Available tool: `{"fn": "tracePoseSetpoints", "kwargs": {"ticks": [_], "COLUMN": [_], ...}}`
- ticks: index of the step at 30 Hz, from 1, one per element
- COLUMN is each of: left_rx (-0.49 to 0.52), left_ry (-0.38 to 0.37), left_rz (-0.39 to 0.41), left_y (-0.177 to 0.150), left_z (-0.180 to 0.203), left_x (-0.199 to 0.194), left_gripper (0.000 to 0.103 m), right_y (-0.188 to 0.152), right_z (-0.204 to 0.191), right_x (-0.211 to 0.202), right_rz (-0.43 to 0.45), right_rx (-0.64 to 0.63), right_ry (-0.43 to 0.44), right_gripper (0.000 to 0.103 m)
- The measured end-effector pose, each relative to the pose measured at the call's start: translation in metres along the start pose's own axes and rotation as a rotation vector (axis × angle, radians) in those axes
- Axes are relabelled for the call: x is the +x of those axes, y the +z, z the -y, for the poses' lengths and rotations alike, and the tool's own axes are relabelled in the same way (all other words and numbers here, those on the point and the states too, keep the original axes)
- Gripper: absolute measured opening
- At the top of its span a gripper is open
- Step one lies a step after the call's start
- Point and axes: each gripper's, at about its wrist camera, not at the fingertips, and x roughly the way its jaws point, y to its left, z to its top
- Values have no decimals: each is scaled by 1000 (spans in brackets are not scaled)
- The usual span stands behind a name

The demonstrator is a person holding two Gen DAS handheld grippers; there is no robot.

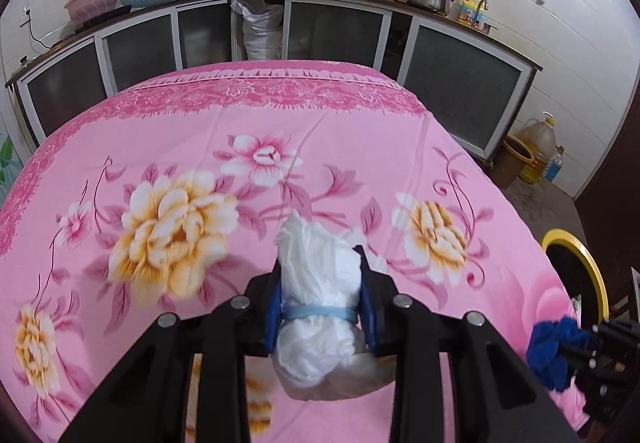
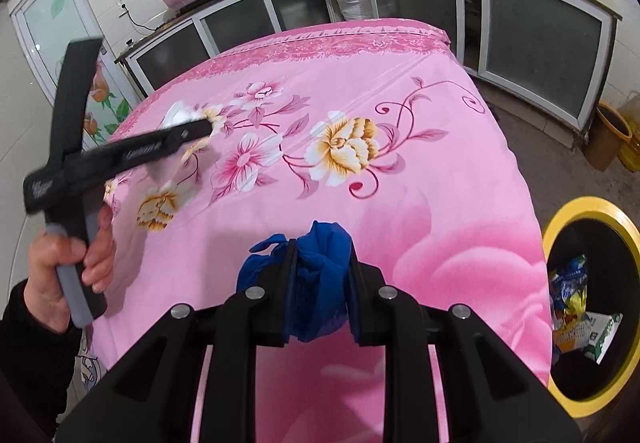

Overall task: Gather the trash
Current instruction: 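Carry the tissue bundle and blue glove over the yellow bin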

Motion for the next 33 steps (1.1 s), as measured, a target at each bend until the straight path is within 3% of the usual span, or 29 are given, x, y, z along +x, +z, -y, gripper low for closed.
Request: {"fn": "tracePoseSetpoints", "kwargs": {"ticks": [13,33], "left_rx": [82,261], "left_ry": [-25,-198], "left_rz": [14,15], "left_y": [-49,-41], "left_z": [40,176], "left_x": [-45,-38], "left_gripper": [29,29], "right_y": [-23,-43], "right_z": [23,137], "right_x": [-40,-101], "right_rz": [33,136], "right_rx": [54,246], "right_ry": [-33,-174], "right_gripper": [21,21]}}
